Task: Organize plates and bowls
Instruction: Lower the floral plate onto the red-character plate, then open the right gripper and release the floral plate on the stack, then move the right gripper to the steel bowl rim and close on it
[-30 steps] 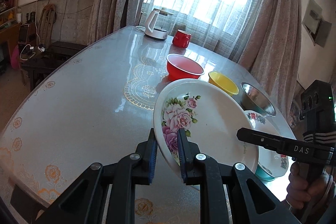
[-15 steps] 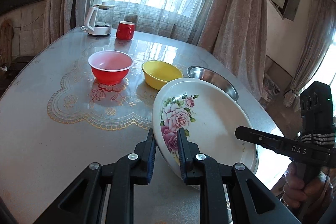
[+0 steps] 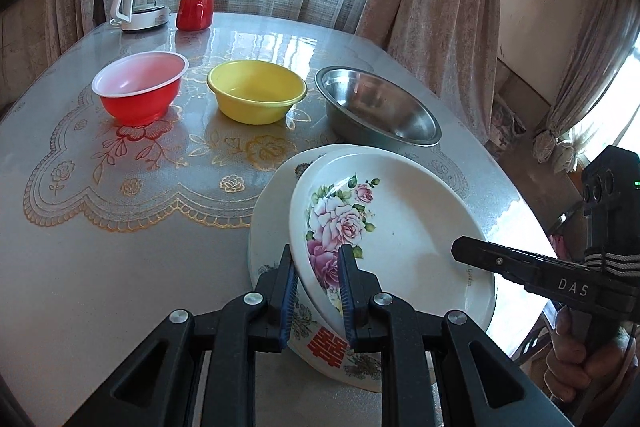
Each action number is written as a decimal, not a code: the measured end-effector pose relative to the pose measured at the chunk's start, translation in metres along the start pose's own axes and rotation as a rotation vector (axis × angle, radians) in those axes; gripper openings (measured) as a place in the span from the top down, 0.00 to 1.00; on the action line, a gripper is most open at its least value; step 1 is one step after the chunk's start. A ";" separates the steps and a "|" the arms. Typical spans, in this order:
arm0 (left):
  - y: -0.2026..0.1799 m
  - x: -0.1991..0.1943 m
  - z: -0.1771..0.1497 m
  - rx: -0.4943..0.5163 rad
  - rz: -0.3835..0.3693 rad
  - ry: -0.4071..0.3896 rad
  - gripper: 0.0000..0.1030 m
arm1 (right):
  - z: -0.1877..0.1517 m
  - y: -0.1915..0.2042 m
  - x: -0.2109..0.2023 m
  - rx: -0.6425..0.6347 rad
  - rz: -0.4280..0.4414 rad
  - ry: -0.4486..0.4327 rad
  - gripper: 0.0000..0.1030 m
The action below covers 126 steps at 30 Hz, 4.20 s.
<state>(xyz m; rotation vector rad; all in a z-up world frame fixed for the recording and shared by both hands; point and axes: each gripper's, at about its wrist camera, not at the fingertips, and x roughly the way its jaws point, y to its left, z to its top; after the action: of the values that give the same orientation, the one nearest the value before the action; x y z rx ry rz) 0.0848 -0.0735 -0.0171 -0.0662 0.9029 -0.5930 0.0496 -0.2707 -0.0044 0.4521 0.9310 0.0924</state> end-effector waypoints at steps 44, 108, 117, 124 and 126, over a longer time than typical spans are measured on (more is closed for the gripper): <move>-0.018 0.006 -0.001 0.014 0.012 0.126 0.60 | 0.002 0.033 0.018 -0.250 -0.326 0.128 0.72; 0.018 -0.008 0.004 -0.034 0.290 0.041 0.54 | 0.028 -0.033 -0.001 0.144 -0.018 -0.053 0.66; 0.014 -0.002 0.016 -0.002 0.246 0.020 0.54 | 0.049 -0.048 0.007 0.201 -0.008 -0.072 0.66; 0.007 0.008 0.042 0.007 0.153 -0.014 0.62 | 0.063 -0.064 0.017 0.240 -0.025 -0.069 0.66; 0.003 0.014 0.051 0.021 0.145 -0.020 0.65 | 0.068 -0.068 0.018 0.251 -0.034 -0.074 0.66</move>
<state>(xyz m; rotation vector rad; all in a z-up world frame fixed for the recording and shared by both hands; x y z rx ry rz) 0.1313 -0.0874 0.0036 0.0129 0.8741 -0.4657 0.1066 -0.3500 -0.0118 0.6674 0.8809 -0.0725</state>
